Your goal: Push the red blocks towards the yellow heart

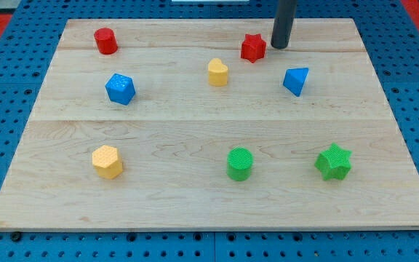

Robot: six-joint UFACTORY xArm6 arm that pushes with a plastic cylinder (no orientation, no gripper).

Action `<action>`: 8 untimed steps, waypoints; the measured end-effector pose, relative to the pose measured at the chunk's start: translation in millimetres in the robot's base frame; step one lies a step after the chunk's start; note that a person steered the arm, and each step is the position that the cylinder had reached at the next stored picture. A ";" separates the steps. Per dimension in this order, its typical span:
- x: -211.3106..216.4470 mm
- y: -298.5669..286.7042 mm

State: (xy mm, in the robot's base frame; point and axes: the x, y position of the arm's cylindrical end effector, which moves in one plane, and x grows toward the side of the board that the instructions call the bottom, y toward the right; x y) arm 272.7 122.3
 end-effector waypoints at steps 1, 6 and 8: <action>-20.7 -64.5; -45.2 -322.0; 28.2 -379.7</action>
State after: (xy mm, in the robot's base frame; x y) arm 300.8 -257.4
